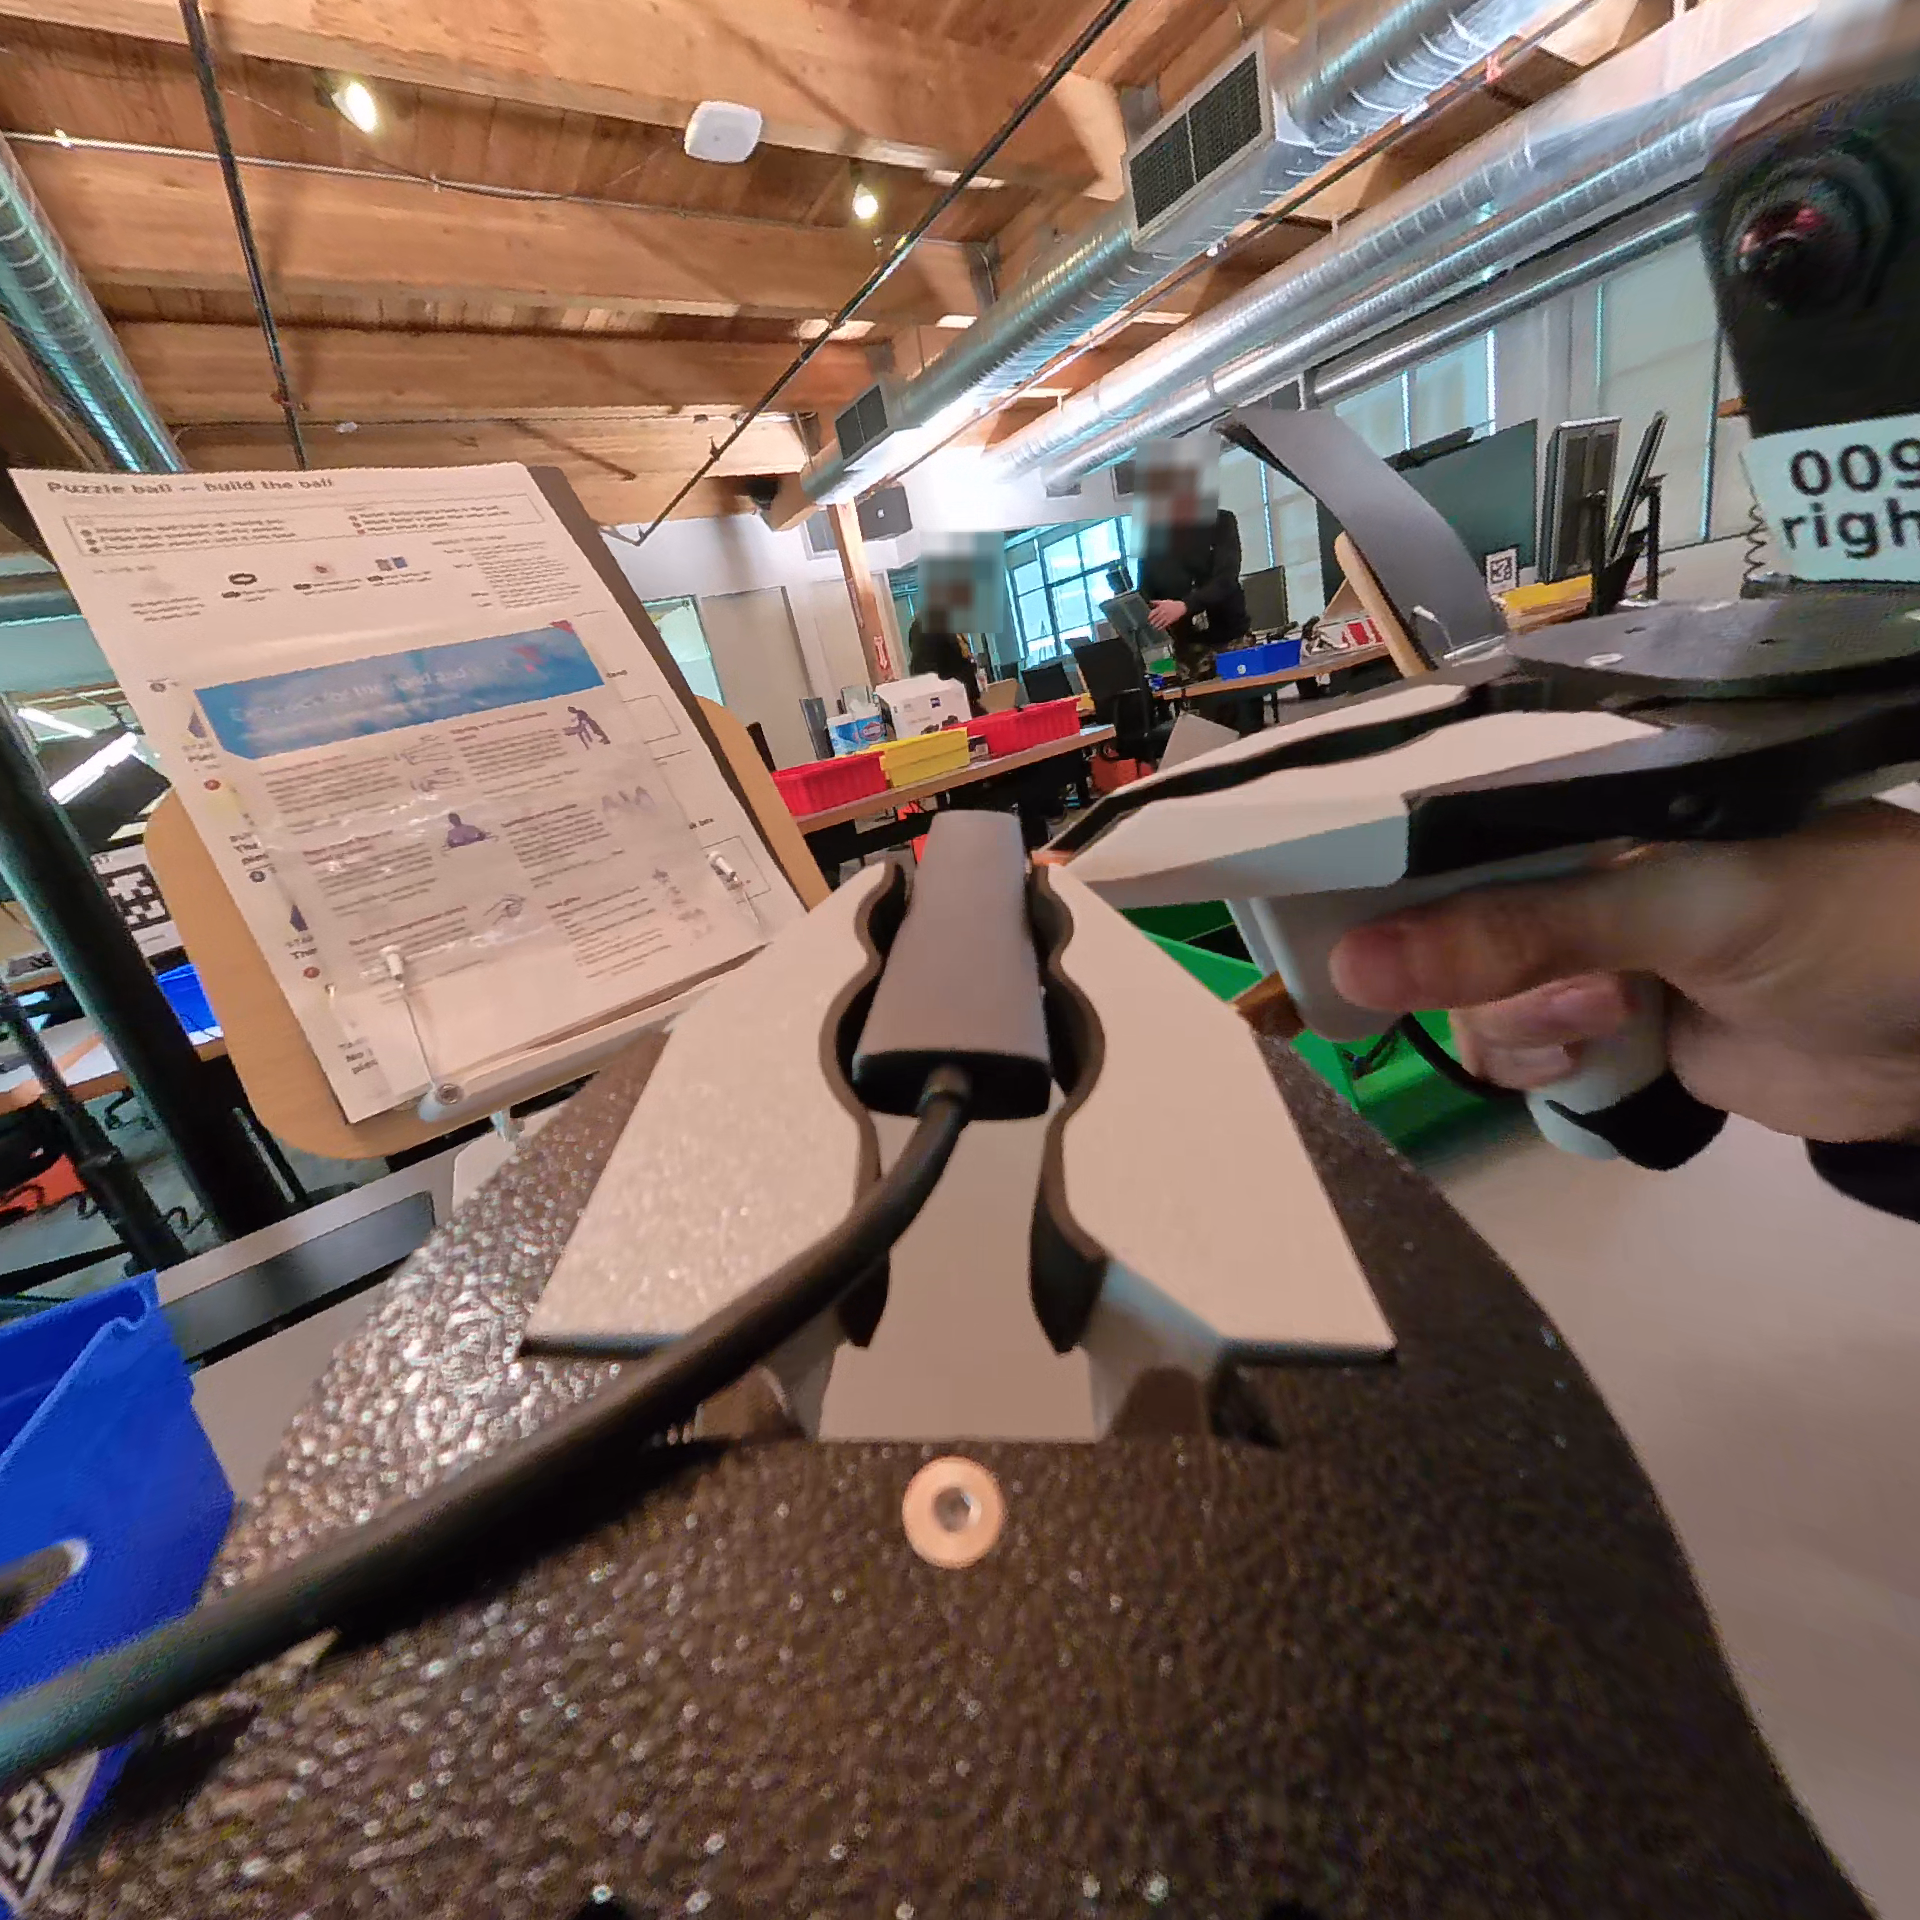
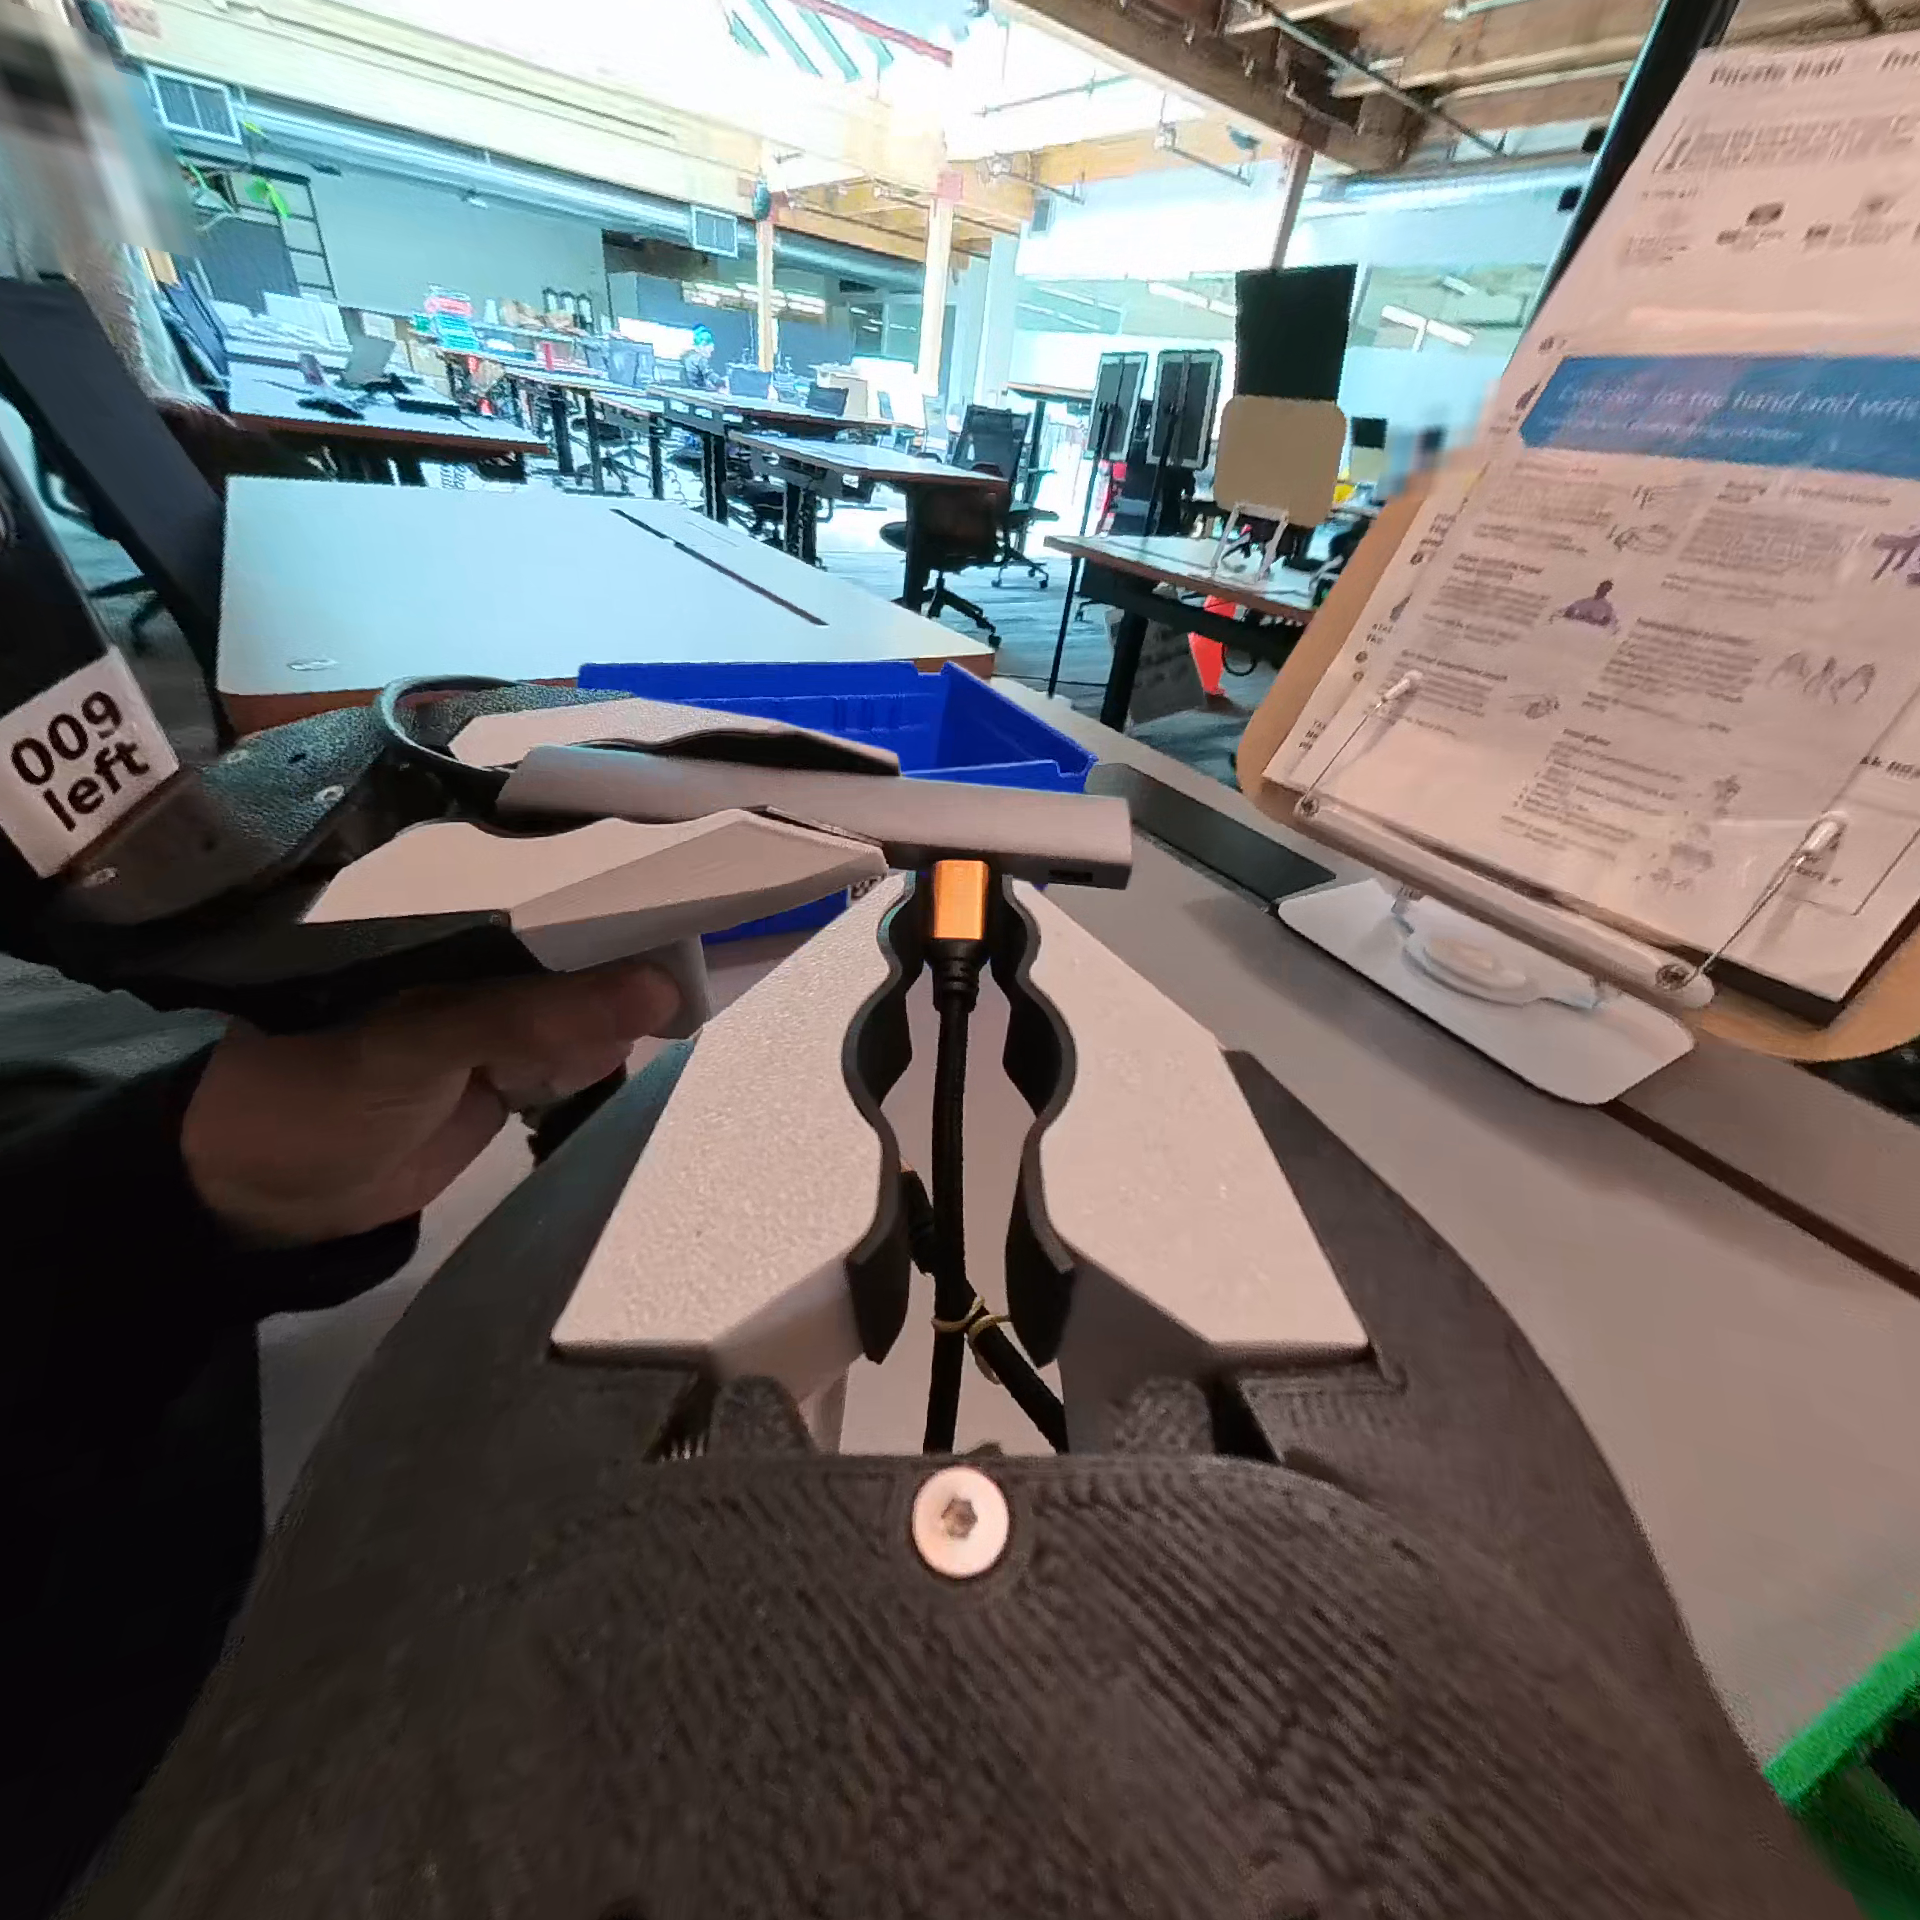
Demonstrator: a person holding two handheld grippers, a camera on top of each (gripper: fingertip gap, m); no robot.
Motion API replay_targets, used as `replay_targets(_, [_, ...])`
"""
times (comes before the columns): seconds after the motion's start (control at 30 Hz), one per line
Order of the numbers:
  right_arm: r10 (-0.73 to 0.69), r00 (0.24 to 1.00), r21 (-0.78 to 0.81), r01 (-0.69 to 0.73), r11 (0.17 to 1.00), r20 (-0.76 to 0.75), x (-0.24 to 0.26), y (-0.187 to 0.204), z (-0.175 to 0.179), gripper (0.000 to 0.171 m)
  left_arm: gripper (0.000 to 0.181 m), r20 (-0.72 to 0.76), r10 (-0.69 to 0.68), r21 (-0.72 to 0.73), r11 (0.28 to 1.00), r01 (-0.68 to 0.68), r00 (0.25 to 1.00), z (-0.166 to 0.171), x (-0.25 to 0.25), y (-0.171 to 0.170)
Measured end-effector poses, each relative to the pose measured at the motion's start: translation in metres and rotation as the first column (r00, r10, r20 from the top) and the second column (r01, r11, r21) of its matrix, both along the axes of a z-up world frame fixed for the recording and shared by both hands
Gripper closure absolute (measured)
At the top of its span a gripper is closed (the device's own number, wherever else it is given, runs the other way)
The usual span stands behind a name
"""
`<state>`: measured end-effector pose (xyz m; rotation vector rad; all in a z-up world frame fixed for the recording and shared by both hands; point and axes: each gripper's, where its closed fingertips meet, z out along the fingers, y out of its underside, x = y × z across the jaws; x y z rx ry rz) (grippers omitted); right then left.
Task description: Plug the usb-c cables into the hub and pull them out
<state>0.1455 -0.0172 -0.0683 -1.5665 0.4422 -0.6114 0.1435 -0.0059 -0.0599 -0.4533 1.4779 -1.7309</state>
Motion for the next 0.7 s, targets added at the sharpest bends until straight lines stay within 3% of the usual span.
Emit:
replay_targets(0.07, [0.019, 0.999, 0.008, -0.019, 1.000, -0.048, -0.001, -0.006, -0.004, 0.160, 0.159, 0.013, 0.074, -0.007, 0.997, -0.074, 0.997, 0.003, 0.005, 0.005])
replay_targets(0.1, [0.027, 0.998, -0.039, -0.030, 0.999, -0.061, -0.004, -0.015, -0.010, 0.160, 0.159, 0.031, 0.287, -0.081, 0.955, -0.284, 0.957, 0.012, 0.022, 0.046])
replay_targets(0.13, [0.082, 0.994, -0.057, -0.087, 0.995, -0.073, -0.014, -0.021, -0.010, 0.160, 0.160, -0.041, 0.327, -0.169, 0.929, -0.329, 0.944, 0.016, 0.036, 0.085])
replay_targets(0.17, [0.120, 0.990, 0.001, -0.121, 0.993, -0.076, -0.023, -0.027, 0.002, 0.160, 0.159, -0.143, 0.225, -0.282, 0.924, -0.258, 0.964, 0.022, 0.041, 0.110])
replay_targets(0.2, [0.086, 0.996, 0.058, -0.084, 0.995, -0.039, -0.024, -0.036, 0.018, 0.160, 0.159, -0.119, 0.142, -0.330, 0.928, -0.174, 0.983, 0.036, 0.035, 0.116])
replay_targets(0.23, [-0.020, 0.999, 0.072, 0.018, 0.997, 0.031, -0.016, -0.051, 0.032, 0.160, 0.159, -0.058, 0.131, -0.270, 0.953, -0.142, 0.990, 0.046, 0.025, 0.107])
replay_targets(0.3, [-0.249, 0.954, -0.045, 0.260, 0.965, 0.167, 0.009, -0.088, 0.036, 0.160, 0.159, 0.028, 0.077, -0.142, 0.987, -0.072, 0.997, 0.051, 0.005, 0.070])
replay_targets(0.4, [-0.444, 0.866, -0.340, 0.499, 0.797, 0.231, 0.047, -0.156, -0.010, 0.160, 0.160, 0.035, -0.031, -0.116, 0.993, 0.034, 0.999, 0.043, -0.009, 0.040])
replay_targets(0.47, [-0.522, 0.792, -0.425, 0.611, 0.668, 0.317, 0.062, -0.202, -0.030, 0.160, 0.159, 0.020, -0.092, -0.118, 0.989, 0.094, 0.996, 0.034, -0.012, 0.032])
replay_targets(0.5, [-0.536, 0.771, -0.421, 0.637, 0.645, 0.345, 0.067, -0.216, -0.035, 0.161, 0.159, 0.004, -0.107, -0.132, 0.986, 0.107, 0.994, 0.030, -0.012, 0.031])
replay_targets(0.6, [-0.500, 0.815, -0.449, 0.579, 0.680, 0.294, 0.080, -0.228, -0.062, 0.160, 0.159, -0.042, -0.145, -0.117, 0.983, 0.140, 0.988, 0.014, -0.011, 0.019])
replay_targets(0.67, [-0.507, 0.808, -0.497, 0.586, 0.641, 0.299, 0.087, -0.237, -0.080, 0.157, 0.160, -0.070, -0.169, -0.080, 0.983, 0.163, 0.983, 0.002, -0.011, 0.009])
replay_targets(0.7, [-0.493, 0.824, -0.529, 0.560, 0.638, 0.280, 0.086, -0.237, -0.090, 0.145, 0.160, -0.085, -0.184, -0.059, 0.982, 0.180, 0.979, -0.004, -0.011, 0.005])
